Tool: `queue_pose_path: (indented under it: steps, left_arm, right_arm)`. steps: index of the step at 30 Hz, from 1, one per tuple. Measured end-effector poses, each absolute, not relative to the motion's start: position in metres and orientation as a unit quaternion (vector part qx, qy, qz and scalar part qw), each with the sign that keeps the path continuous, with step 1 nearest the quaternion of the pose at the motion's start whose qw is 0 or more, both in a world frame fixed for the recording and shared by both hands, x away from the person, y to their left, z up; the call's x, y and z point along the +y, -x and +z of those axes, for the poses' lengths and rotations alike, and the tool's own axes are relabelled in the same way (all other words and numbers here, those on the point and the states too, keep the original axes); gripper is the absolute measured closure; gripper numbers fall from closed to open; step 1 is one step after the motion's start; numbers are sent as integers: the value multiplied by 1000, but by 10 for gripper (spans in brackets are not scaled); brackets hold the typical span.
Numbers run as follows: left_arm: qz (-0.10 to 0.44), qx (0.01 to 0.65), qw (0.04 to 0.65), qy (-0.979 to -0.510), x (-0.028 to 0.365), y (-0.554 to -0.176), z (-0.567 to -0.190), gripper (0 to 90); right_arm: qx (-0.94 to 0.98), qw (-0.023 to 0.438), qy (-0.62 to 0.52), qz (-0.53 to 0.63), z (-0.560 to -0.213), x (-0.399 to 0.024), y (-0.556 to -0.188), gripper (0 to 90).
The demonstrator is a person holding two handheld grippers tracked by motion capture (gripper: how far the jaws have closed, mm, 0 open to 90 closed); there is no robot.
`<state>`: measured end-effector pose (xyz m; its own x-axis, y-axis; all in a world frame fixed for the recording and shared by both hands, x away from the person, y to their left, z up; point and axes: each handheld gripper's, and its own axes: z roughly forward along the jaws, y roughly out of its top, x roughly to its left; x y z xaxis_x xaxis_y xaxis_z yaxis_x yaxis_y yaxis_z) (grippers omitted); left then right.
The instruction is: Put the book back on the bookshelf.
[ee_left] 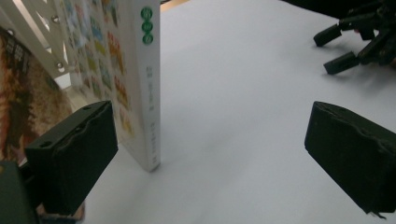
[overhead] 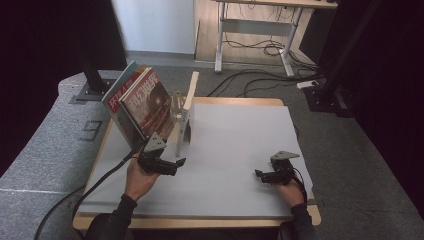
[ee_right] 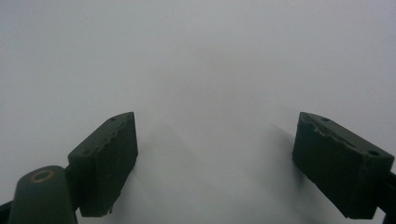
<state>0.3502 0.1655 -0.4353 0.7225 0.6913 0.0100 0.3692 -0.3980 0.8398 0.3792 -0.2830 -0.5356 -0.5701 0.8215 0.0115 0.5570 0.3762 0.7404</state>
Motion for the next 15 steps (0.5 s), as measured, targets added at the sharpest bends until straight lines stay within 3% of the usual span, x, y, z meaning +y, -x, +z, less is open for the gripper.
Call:
queue_pose_path:
  steps: [15]
  left_arm:
    - [174, 336, 429, -820, 192, -338, -461, 0]
  right_arm:
    - [809, 184, -426, 361, -536, -283, -379, 133]
